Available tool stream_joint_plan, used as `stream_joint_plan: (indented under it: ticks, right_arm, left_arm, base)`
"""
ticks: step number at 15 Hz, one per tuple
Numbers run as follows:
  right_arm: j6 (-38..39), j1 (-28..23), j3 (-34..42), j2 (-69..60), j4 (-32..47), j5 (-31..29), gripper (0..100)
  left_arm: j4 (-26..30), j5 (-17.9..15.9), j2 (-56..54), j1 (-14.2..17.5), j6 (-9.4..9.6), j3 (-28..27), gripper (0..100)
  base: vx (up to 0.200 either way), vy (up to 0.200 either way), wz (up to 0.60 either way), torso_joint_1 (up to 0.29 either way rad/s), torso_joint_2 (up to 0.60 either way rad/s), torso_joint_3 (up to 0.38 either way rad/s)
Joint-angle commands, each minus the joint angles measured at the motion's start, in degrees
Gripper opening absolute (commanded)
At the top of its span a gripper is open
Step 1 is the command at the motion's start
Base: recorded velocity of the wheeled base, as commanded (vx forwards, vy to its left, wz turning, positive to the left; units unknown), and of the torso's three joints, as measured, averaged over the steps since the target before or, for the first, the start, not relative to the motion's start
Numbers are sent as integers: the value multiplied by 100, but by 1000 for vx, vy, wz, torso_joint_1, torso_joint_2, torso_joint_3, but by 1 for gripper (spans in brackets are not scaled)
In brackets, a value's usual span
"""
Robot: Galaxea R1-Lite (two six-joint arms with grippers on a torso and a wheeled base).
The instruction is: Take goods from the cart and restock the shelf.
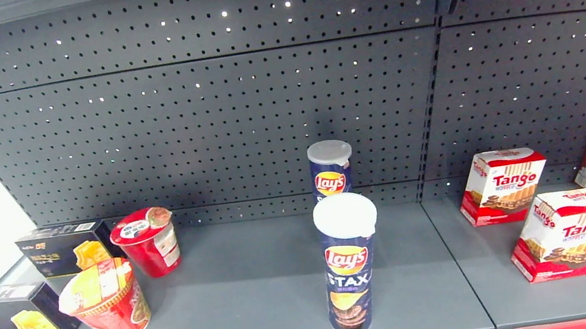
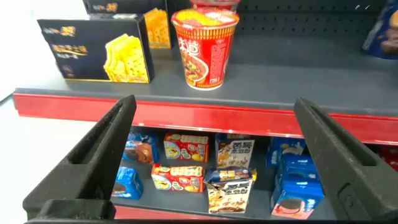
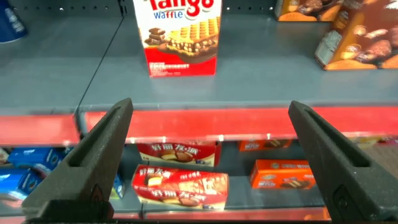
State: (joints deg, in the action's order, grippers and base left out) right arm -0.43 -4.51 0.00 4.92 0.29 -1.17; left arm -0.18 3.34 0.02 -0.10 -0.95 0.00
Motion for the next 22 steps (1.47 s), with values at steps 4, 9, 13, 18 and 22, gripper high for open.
stream_joint_plan:
  ticks: [4,9,13,18,22]
  right_arm:
    - [-10,3,0,8,-3,73,100]
    - [-19,12,0,8,-3,82,100]
    - [-1,3,0,8,-3,73,100]
    - [-1,3,0,8,6,82,100]
    - [-1,3,0,8,6,82,100]
  left_arm:
    - [9,-70,-2,1,42,0,100]
    - [9,-79,-2,1,51,0,100]
    - [9,-79,-2,1,42,-9,100]
    - [9,-123,-2,1,51,-9,100]
    - [9,-123,-2,1,51,-9,100]
  base:
    - [0,0,-150,2,1,2]
    - [0,0,-120,0,0,0]
    - [0,0,0,0,0,0]
    - [0,40,0,0,1,0]
    - [0,0,0,0,0,0]
